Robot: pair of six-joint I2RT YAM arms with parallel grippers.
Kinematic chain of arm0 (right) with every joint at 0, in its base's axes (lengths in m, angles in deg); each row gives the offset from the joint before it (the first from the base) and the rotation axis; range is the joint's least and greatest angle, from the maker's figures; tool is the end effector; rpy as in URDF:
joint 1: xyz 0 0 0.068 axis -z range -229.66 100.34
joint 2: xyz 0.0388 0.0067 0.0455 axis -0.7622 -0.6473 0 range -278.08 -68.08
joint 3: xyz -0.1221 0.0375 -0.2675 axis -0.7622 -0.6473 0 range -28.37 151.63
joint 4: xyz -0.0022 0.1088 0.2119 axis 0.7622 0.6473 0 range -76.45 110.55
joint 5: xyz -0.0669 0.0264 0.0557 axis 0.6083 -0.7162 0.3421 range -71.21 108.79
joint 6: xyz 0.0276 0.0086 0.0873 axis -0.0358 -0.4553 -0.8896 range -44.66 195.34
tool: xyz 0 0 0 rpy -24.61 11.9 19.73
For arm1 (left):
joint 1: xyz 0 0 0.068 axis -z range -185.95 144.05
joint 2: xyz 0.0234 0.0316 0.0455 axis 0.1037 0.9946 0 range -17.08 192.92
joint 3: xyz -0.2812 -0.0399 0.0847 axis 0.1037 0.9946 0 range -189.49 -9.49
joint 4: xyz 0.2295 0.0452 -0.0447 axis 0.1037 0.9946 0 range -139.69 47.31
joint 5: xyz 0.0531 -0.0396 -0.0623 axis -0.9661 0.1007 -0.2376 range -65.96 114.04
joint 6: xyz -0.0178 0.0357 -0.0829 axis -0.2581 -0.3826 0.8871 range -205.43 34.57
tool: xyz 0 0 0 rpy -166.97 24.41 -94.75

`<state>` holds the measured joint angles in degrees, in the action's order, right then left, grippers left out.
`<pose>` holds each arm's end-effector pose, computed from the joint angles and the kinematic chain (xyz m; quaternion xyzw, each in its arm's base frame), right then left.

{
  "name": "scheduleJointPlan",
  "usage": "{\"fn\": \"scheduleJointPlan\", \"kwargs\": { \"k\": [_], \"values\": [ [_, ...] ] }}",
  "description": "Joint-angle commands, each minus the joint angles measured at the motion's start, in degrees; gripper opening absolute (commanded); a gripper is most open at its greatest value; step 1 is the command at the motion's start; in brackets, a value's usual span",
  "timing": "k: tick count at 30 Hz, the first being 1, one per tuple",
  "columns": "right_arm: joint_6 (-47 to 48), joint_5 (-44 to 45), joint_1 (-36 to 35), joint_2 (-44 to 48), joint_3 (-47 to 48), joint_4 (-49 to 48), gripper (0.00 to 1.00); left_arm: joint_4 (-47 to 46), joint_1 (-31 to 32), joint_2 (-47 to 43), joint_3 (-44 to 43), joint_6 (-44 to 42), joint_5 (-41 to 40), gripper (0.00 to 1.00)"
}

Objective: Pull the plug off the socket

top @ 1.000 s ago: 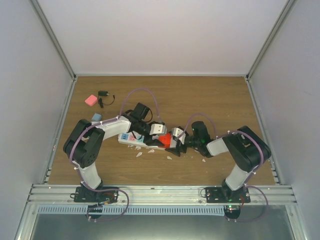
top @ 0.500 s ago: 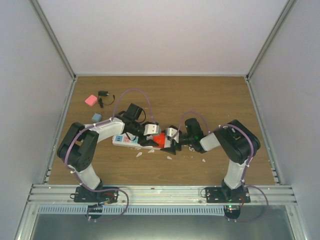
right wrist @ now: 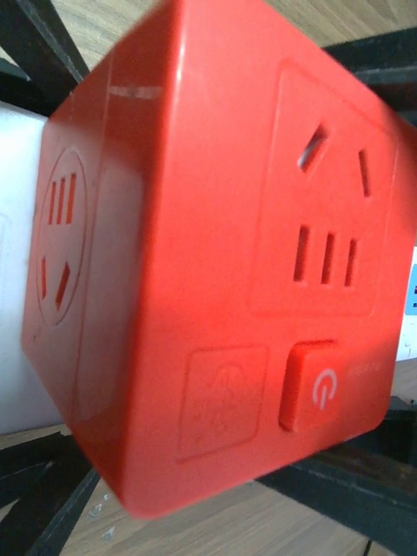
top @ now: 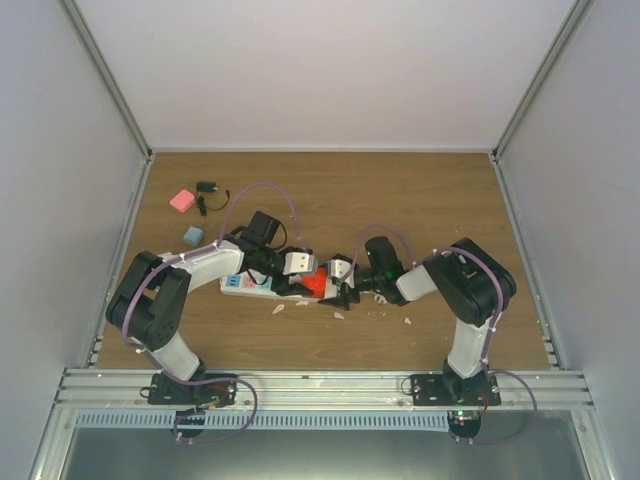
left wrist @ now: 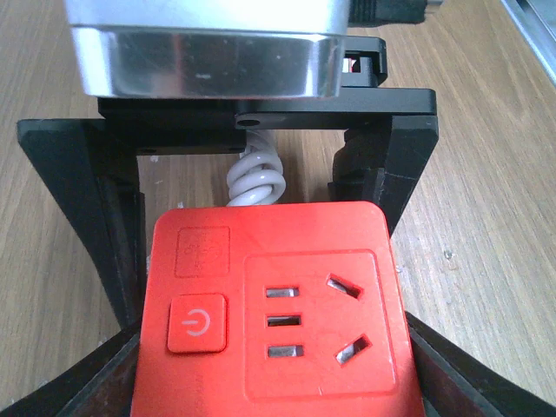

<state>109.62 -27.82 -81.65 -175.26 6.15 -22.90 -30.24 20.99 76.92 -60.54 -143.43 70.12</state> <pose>0.2511 0.2276 0.1196 -0.5976 0.5881 0.3444 0.4225 0.2430 -0.1904 0.1787 0.6723 0.5962 -0.3074 0.3133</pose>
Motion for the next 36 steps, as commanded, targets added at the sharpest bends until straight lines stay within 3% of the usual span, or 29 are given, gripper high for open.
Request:
{"fn": "scheduleJointPlan", "kwargs": {
  "k": [1,7,8,11,12,36],
  "values": [
    [2.41,2.62,-0.57,-1.46,0.28,1.99,0.91,0.37,-0.48,-2.4,1.04,0.23,1.6,0.37],
    [2.72,3.16,-0.75,-1.78,1.0,3.6,0.78,-0.12,-1.05,-3.62,1.14,1.22,3.39,0.37],
    [2.68,3.19,-0.79,-1.85,1.13,3.85,0.78,-0.77,-1.04,-4.05,1.44,1.34,3.28,0.37],
    [2.08,3.31,-0.87,-1.83,1.86,5.23,0.97,-1.73,-1.09,-4.54,1.85,1.09,2.51,0.37],
    [1.88,3.33,-0.93,-1.65,2.02,5.74,0.99,-1.39,-1.1,-4.33,1.76,0.89,2.44,0.37],
    [3.35,3.13,-0.88,4.11,-0.6,9.3,0.97,0.4,-3.01,-2.5,1.24,-0.36,3.19,0.37]
  ]
}}
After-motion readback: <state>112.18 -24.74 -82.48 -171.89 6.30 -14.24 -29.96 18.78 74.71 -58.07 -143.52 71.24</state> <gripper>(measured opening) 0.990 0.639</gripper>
